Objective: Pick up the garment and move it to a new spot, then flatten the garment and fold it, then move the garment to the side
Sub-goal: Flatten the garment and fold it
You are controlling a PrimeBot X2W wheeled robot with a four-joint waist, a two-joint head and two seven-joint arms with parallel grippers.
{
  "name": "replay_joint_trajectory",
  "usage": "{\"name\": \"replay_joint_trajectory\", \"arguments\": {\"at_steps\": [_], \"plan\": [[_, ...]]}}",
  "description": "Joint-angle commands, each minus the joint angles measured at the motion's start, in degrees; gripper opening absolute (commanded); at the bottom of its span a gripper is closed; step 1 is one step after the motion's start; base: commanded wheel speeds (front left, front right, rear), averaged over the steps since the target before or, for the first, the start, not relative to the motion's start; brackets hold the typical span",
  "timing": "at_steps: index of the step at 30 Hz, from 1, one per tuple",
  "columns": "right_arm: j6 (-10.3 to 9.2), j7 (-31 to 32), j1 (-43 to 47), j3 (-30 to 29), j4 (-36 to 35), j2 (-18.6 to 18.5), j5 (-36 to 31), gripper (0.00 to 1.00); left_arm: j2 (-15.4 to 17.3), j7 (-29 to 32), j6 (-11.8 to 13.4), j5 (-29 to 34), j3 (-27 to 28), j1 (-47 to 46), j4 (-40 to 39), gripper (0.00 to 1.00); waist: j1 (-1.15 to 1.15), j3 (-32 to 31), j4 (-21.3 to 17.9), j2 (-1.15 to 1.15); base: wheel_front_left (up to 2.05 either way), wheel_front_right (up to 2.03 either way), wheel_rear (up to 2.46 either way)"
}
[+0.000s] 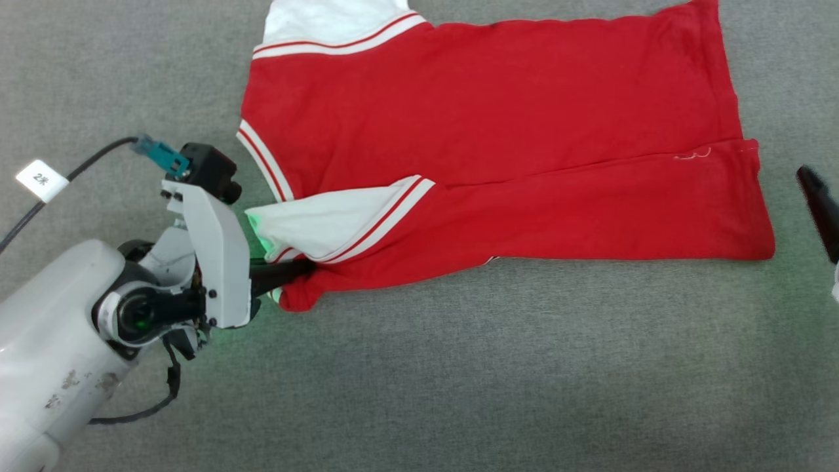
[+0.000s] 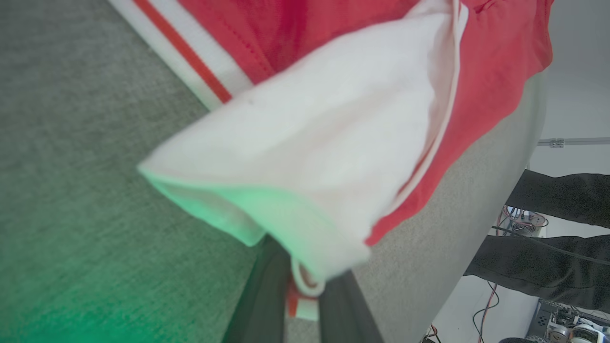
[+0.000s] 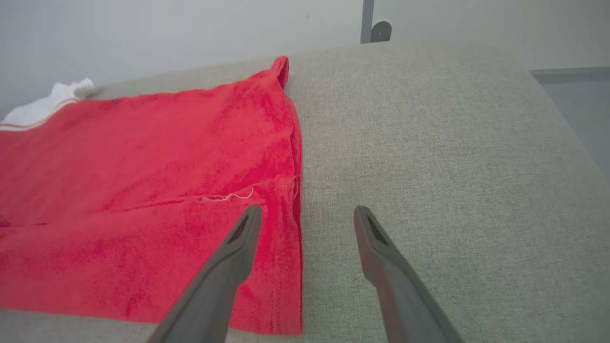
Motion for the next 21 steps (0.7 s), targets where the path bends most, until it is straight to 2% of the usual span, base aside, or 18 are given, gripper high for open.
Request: {"name": "replay_joint_trajectory", "arguments": {"at_steps": [1, 7, 11, 19, 20, 21], "plan": [[-0.04, 1.8, 0.7, 1.3, -0.3, -1.3, -0.8, 1.0, -1.4, 0.3, -0.1, 0.5, -1.8, 2.0, 0.7, 0.0, 0.0, 0.2, 0.4, 0.0, 0.0, 0.0, 0.0], [-0.04, 12.2, -1.1, 6.5, -0.2, -6.4, -1.2, 1.0, -1.5, -0.6, -0.9, 1.1, -1.5, 1.5, 0.6, 0.0, 0.0, 0.7, 1.4, 0.0, 0.0, 0.0, 0.0], [-0.04, 18.3, -3.1, 7.9, 0.8, -8.3, -1.5, 1.0, -1.8, -1.0, -1.3, 1.7, -1.5, 0.8, 0.1, 0.0, 0.0, 1.6, 2.2, 0.0, 0.0, 0.0, 0.0], [-0.04, 27.0, -5.2, 10.0, 3.8, -7.3, -1.0, 1.0, -2.0, -2.3, -1.8, 2.7, -1.0, 0.0, -0.6, 0.0, 0.0, 3.2, 3.5, 0.0, 0.0, 0.0, 0.0], [-0.04, 27.1, -5.0, 10.0, 4.1, -7.0, -1.1, 0.5, -2.0, -2.5, -1.8, 2.7, -1.0, 0.0, -0.7, 0.0, 0.0, 3.3, 3.6, 0.0, 0.0, 0.0, 0.0], [-0.04, 27.1, -4.9, 10.0, 4.2, -6.8, -1.3, 0.31, -2.0, -2.7, -1.8, 2.9, -1.0, 0.0, -0.8, 0.0, 0.0, 3.4, 3.7, 0.0, 0.0, 0.0, 0.0]]}}
